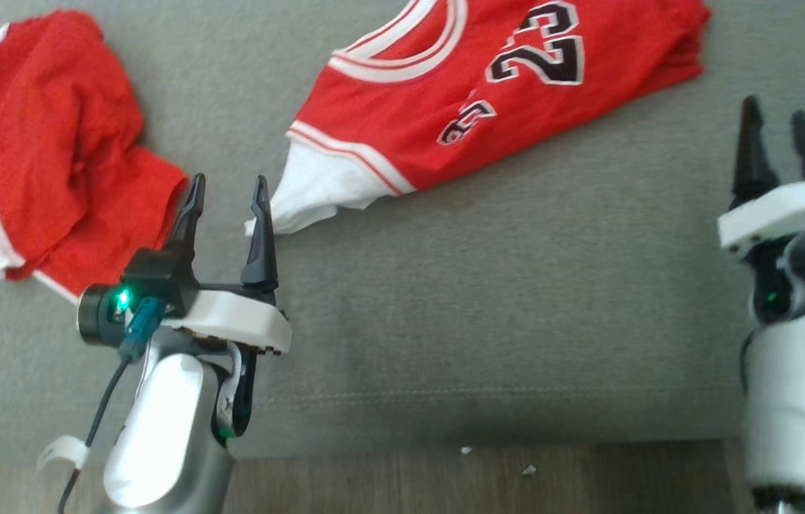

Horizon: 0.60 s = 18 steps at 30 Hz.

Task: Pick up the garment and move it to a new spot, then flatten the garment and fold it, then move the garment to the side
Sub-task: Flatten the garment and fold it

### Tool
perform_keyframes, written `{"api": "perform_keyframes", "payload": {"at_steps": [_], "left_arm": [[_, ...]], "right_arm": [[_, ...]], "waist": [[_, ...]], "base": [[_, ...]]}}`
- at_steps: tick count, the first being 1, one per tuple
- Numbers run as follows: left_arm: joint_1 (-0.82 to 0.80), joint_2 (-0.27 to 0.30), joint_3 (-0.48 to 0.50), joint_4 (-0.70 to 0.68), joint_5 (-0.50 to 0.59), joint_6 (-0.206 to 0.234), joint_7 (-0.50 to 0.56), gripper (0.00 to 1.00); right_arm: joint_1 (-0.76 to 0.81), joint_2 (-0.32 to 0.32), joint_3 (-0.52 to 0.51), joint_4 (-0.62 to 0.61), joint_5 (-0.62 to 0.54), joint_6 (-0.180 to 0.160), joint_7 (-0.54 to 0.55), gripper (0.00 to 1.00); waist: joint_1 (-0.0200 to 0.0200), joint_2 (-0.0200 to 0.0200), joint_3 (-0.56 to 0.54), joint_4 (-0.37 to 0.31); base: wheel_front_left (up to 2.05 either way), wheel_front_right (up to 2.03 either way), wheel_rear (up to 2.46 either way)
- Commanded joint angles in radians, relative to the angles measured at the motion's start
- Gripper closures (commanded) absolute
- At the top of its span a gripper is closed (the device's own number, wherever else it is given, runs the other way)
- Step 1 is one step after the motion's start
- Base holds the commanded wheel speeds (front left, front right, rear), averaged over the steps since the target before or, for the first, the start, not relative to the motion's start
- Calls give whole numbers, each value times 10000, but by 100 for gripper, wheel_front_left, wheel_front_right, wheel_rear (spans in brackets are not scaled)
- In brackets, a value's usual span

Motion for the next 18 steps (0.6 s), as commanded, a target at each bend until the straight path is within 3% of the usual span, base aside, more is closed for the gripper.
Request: {"api": "perform_keyframes", "payload": {"at_steps": [1, 6, 18], "left_arm": [[-206, 72, 225, -403, -31, -26, -59, 0], [-371, 50, 87, -497, -103, -32, -59, 0], [-722, 45, -269, -674, -461, 195, -59, 0]], "right_arm": [[-553, 61, -152, 9, -509, 35, 56, 0], [-1569, -159, -848, 1033, -1857, 35, 70, 0], [-3129, -1422, -627, 2719, -4193, 35, -605, 0]], "waist": [[0, 0, 352, 367], [0, 0, 814, 812], [0, 0, 1620, 1338]], "base": [[0, 0, 0], [0, 0, 0], [0, 0, 0]]}}
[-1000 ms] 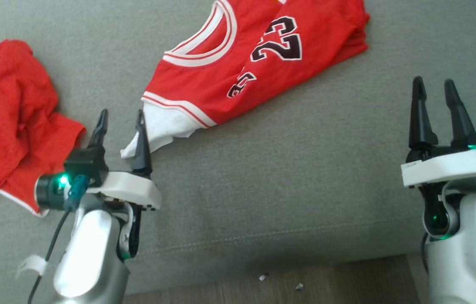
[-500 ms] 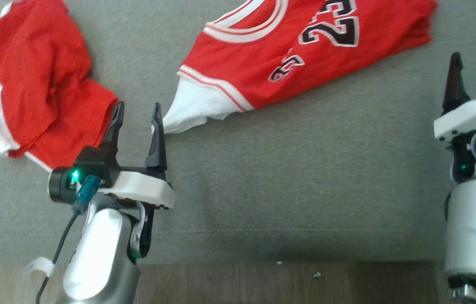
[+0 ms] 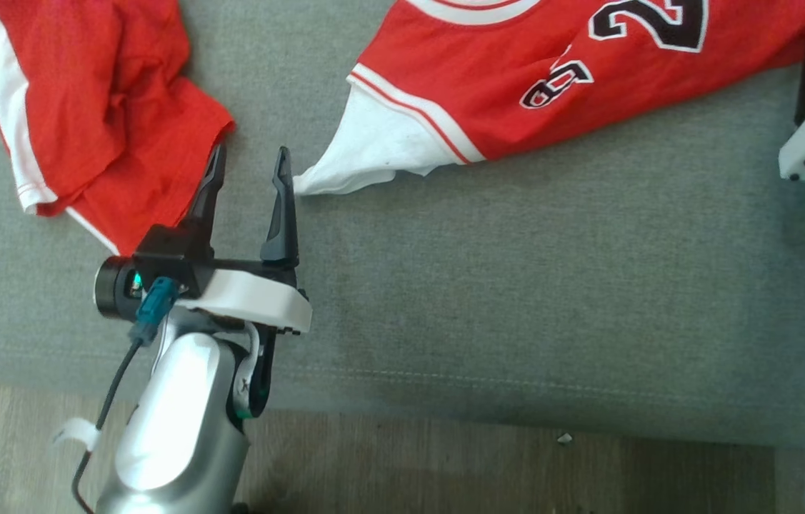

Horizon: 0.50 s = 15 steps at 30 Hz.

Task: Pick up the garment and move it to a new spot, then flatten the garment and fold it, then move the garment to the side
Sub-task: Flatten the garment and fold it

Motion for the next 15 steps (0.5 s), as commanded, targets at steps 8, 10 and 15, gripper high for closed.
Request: {"api": "perform_keyframes", "payload": {"at_steps": [8, 10, 15], "left_arm": [[-281, 103, 155, -339, -138, 130, -59, 0], [-298, 103, 101, -317, -154, 131, -59, 0], [-341, 103, 19, -310, -182, 136, -59, 0]], "right_arm": [[-889, -184, 338, 613, -551, 35, -668, 0], [-1016, -241, 338, 818, -616, 35, -783, 0], [-1310, -344, 275, 1240, -777, 35, -1001, 4]], "waist": [[-1, 0, 234, 121], [-1, 0, 261, 133], [-1, 0, 340, 171]], "base": [[0, 0, 0], [0, 0, 0], [0, 0, 0]]}}
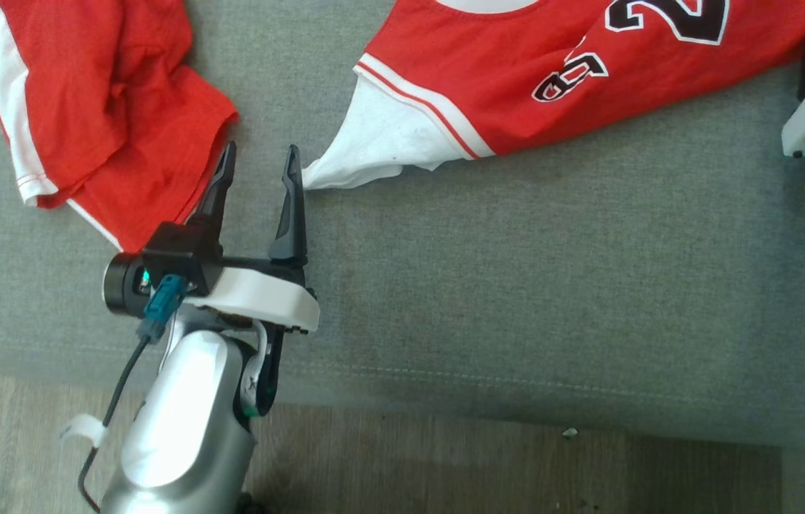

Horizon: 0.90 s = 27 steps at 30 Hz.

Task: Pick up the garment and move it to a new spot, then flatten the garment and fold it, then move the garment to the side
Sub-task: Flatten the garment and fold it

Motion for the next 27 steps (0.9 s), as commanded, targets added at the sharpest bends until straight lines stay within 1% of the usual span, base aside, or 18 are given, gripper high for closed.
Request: {"api": "perform_keyframes", "payload": {"at_steps": [1, 2, 11, 16, 21, 27], "left_arm": [[-251, 117, 264, -308, -41, 76, -59, 0], [-250, 117, 259, -309, -45, 85, -59, 0], [-200, 116, 338, -145, -19, 100, -59, 0], [-94, 116, 430, -71, -23, 85, -59, 0], [105, 116, 519, -51, -58, 73, -59, 0], [366, 116, 559, -27, -189, 100, -59, 0]], "right_arm": [[-264, 16, 149, -204, -31, 35, -108, 65], [-309, 18, 155, -113, -46, 35, -127, 100], [-445, 134, 206, 522, -54, 35, -357, 100], [-434, 179, 562, 662, 118, 35, -542, 100], [-589, 34, 1488, 742, 518, 35, -479, 100], [-1004, -480, 2986, 465, 1401, 35, -109, 100]], "waist": [[-1, 0, 14, 7], [-1, 0, 24, 9], [-1, 0, -250, -246], [-1, 0, -721, -535], [-1, 0, -1298, -897], [-1, 0, -1984, -1242]], "base": [[0, 0, 0], [0, 0, 0], [0, 0, 0], [0, 0, 0], [0, 0, 0], [0, 0, 0]]}}
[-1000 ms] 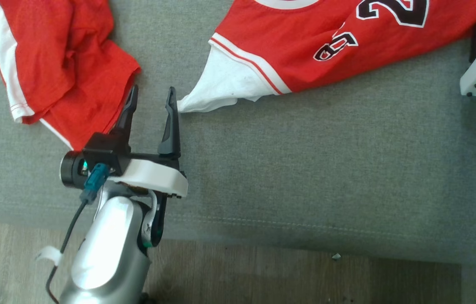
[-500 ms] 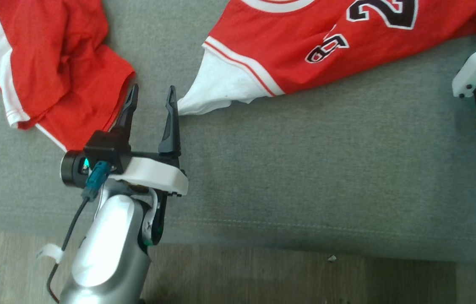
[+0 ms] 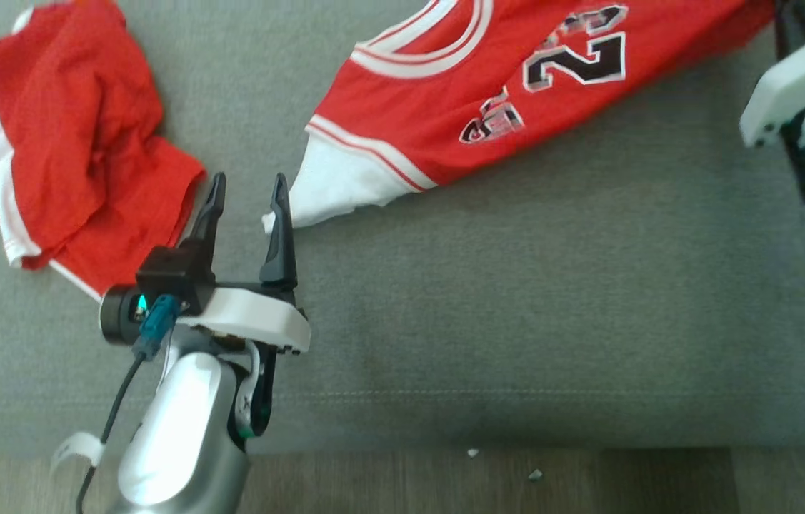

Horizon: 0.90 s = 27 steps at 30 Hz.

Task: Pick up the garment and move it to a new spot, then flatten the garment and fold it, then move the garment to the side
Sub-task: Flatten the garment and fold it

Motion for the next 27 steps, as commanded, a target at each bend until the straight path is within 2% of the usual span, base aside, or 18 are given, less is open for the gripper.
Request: {"api": "perform_keyframes", "payload": {"at_steps": [1, 8, 12, 15, 21, 27], "left_arm": [[-13, 118, 340, -279, -106, 41, -59, 0], [314, 118, 339, -242, -190, 102, -59, 0], [592, 118, 454, -227, -151, 119, -59, 0], [763, 118, 529, -255, -110, 100, -59, 0], [804, 118, 458, -345, -130, 86, -59, 0], [597, 118, 225, -405, -173, 47, -59, 0]], "right_arm": [[-537, -206, 600, -641, 445, 35, 109, 100], [-366, -633, 1939, -1925, 1817, 35, 1136, 100], [350, -1149, 2812, -3236, 2825, 35, 2488, 100], [1045, -1814, 3330, -4549, 3642, 35, 3809, 100], [2569, -3179, 3060, -7679, 4918, 35, 6125, 100], [3617, -3607, 2463, -9602, 5254, 35, 7831, 100]], "waist": [[0, 0, -444, -279], [0, 0, -1081, -532], [0, 0, -1462, -753], [0, 0, -1629, -896], [0, 0, -1631, -939], [0, 0, -1190, -590]], "base": [[0, 0, 0], [0, 0, 0], [0, 0, 0], [0, 0, 0], [0, 0, 0], [0, 0, 0]]}}
